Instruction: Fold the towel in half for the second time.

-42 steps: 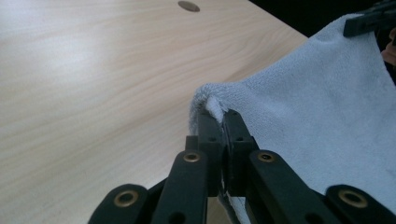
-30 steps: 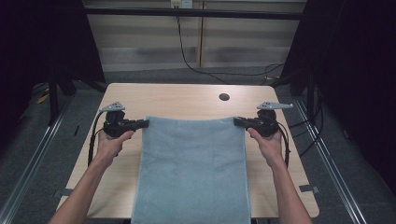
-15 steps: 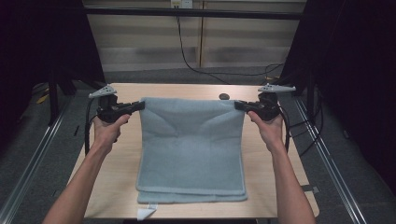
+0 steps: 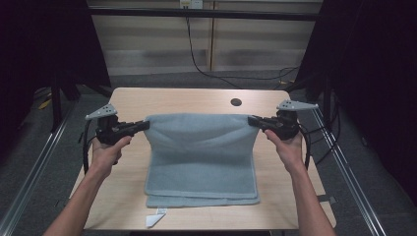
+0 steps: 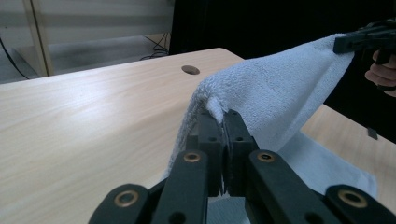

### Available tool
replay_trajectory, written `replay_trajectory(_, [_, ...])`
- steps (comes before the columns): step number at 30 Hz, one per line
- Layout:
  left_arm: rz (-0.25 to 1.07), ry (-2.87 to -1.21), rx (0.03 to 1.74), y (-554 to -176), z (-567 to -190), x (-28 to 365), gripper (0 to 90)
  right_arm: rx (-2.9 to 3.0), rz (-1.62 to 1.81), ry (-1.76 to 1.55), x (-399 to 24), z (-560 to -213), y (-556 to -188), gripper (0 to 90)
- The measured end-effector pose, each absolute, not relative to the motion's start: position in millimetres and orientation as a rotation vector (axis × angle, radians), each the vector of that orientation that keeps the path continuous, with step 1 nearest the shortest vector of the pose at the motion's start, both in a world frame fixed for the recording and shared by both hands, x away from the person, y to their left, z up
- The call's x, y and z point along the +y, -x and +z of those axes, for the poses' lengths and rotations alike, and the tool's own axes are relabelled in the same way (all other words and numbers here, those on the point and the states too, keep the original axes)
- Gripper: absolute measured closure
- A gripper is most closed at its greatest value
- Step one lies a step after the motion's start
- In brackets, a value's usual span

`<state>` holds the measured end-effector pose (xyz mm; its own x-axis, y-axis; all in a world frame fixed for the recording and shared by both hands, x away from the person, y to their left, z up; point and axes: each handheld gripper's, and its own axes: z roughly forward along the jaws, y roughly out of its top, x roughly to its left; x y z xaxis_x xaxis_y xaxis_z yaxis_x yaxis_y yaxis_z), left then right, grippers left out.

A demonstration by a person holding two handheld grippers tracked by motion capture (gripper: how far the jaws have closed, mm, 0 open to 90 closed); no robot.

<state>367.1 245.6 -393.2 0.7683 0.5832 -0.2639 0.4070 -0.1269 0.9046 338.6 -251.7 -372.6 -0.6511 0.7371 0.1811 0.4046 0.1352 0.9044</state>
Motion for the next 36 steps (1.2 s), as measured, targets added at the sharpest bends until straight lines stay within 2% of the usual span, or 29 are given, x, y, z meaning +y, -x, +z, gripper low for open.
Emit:
replay_trajectory(17, [0.130,-1.788,0.713,-309,-420,253,88.3,2.227,1.477,-1.041,-252,-410,-276,85.7])
replay_trajectory(29, [0.049,-1.924,0.728,-257,-458,260,87.9,2.327,1.454,-1.034,-246,-444,-227,83.6])
replay_trajectory(32, [0.028,-1.917,0.736,-246,-462,263,85.6,2.356,1.439,-1.036,-246,-451,-216,80.6])
replay_trajectory(36, [0.014,-1.908,0.720,-236,-462,270,76.7,2.369,1.458,-1.052,-249,-458,-204,75.0])
